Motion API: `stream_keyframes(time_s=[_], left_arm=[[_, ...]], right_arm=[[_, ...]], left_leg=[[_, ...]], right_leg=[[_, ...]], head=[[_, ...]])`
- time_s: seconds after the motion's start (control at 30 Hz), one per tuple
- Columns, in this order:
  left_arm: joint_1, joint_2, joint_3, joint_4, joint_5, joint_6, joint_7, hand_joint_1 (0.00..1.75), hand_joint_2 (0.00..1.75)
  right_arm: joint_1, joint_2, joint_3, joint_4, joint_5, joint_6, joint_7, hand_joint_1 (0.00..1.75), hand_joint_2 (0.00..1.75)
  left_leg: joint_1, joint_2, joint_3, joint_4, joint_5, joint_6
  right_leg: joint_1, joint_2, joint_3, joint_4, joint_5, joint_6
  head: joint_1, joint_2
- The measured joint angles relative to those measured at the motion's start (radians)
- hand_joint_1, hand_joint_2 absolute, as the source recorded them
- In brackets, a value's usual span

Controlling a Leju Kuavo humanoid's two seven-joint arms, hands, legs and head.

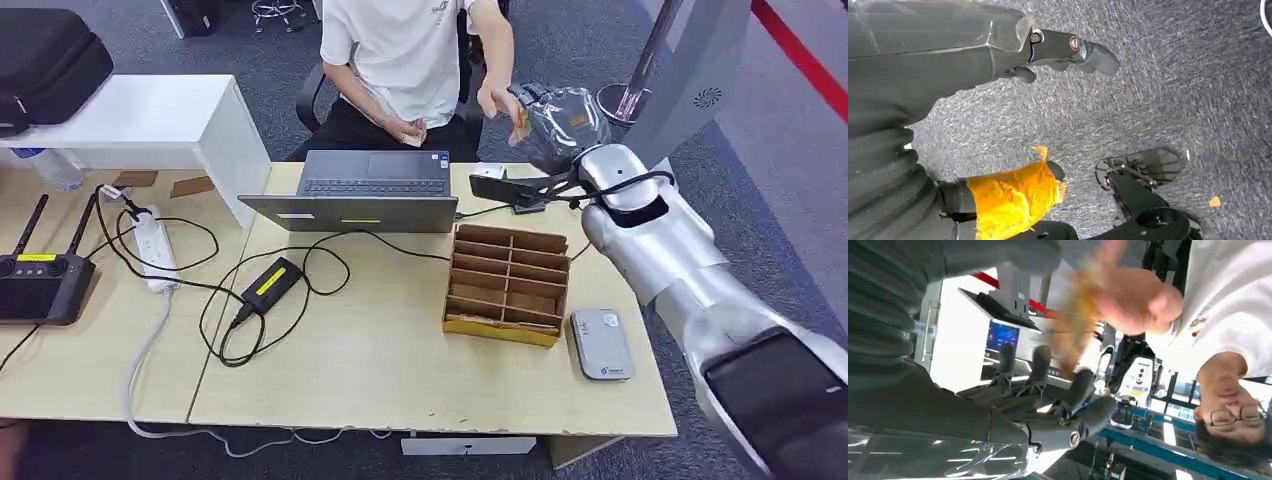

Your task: Pass the card to the sensor for recognition and then transmit it.

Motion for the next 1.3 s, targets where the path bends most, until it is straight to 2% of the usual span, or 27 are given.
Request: stream_keyframes(time_s=[0.3,0.4,0.5,0.77,0.97,1.03,1.17,1.3], left_arm=[[0.001,0.001,0.000,0.000,0.003,0.002,0.000,0.00,1.75],[0.002,0.001,0.003,0.000,0.011,0.006,0.000,0.00,1.75],[0.006,0.001,0.015,0.000,0.021,0.009,-0.003,0.00,1.75],[0.017,0.001,0.030,0.000,0.027,0.024,-0.002,0.00,1.75],[0.025,0.005,0.050,0.000,0.038,0.053,0.009,0.00,1.75],[0.027,0.005,0.057,0.000,0.046,0.066,0.012,0.00,1.75],[0.030,0.010,0.086,0.000,0.068,0.136,0.052,0.00,1.75],[0.033,0.016,0.112,0.000,0.081,0.147,0.052,0.00,1.75]], right_arm=[[0.033,-0.010,0.009,-0.003,0.000,-0.014,-0.011,0.00,1.75],[0.053,-0.027,0.010,-0.025,-0.020,-0.048,-0.026,0.00,1.75],[0.103,-0.065,-0.005,-0.110,-0.067,-0.103,-0.046,0.00,1.75],[0.205,-0.142,-0.043,-0.283,-0.094,-0.123,-0.055,0.00,1.75],[0.433,-0.245,-0.133,-0.559,-0.050,-0.187,-0.047,0.00,1.75],[0.535,-0.282,-0.178,-0.676,-0.015,-0.209,-0.044,0.00,1.75],[0.761,-0.349,-0.280,-0.896,0.040,-0.243,-0.042,0.00,1.75],[0.981,-0.397,-0.373,-1.093,0.090,-0.274,-0.050,0.00,1.75]], left_leg=[[0.000,0.000,0.000,0.000,0.000,0.000],[0.000,0.000,0.000,0.000,0.000,0.000],[0.000,-0.001,0.000,0.000,0.000,0.000],[0.000,0.000,0.000,0.000,0.000,0.000],[0.000,-0.004,-0.001,0.000,-0.001,0.000],[0.000,-0.005,-0.002,0.000,-0.002,0.000],[0.000,-0.005,-0.001,0.000,-0.004,0.000],[0.000,-0.005,-0.001,0.000,-0.005,0.001]], right_leg=[[0.000,0.000,0.000,0.000,0.000,0.000],[0.000,0.000,0.000,0.000,0.000,0.000],[0.000,-0.001,0.000,-0.001,0.000,0.000],[0.000,0.000,0.000,-0.001,0.000,0.000],[0.000,-0.004,0.000,-0.002,-0.001,0.001],[0.000,-0.005,0.001,-0.002,-0.002,0.001],[0.000,-0.005,0.000,-0.002,-0.003,0.000],[0.000,-0.005,0.001,-0.002,-0.005,0.000]], head=[[0.000,0.000],[0.000,0.000],[0.000,0.000],[0.000,0.000],[0.001,0.000],[0.001,0.000],[0.000,0.000],[0.000,0.000]])
